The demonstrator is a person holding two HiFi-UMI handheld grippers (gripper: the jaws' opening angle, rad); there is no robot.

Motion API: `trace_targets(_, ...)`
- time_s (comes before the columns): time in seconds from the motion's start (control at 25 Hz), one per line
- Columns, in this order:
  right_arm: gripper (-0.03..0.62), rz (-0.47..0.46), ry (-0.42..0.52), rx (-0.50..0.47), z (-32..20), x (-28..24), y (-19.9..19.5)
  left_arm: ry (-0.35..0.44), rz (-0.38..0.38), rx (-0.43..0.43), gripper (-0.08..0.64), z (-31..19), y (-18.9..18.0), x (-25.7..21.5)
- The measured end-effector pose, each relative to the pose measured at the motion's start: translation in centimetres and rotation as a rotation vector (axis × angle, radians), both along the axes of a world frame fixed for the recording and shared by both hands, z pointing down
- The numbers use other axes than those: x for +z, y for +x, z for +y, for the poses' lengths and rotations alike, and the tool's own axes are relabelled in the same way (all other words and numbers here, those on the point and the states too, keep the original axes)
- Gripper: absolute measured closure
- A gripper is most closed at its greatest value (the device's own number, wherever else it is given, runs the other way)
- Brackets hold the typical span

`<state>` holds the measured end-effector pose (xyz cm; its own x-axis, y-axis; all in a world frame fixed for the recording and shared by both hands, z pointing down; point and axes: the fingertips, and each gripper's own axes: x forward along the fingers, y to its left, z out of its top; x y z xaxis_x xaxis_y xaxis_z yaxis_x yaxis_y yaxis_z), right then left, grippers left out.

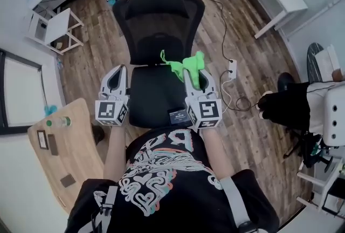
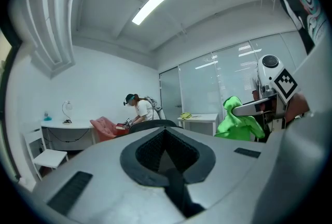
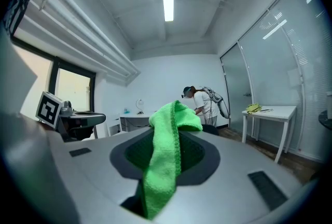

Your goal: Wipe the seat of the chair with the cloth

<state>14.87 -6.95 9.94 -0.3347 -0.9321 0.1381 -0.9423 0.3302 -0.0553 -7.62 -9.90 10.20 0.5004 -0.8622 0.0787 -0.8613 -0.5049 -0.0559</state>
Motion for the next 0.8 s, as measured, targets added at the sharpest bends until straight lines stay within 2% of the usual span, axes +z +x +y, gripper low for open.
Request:
trace_targets(0.2, 0.492, 0.01, -0.012, -0.016, 0.0, 0.4, -0.9, 0.021, -0.057, 0.086, 0.558, 0.1, 1.3, 0.1)
trace_targets(0.44, 0.492, 0.004, -0.004, -0.021, -0.5, 0.1, -1.0, -0.001, 0.003, 0.002, 0.558, -1.3, 0.0, 0.3)
trace_targets(0.8, 0.493, 0.017, 0.002, -0.024, -0.6, 0.1, -0.2, -0.001, 0.024, -0.02, 0.558, -1.5, 0.2, 0.6)
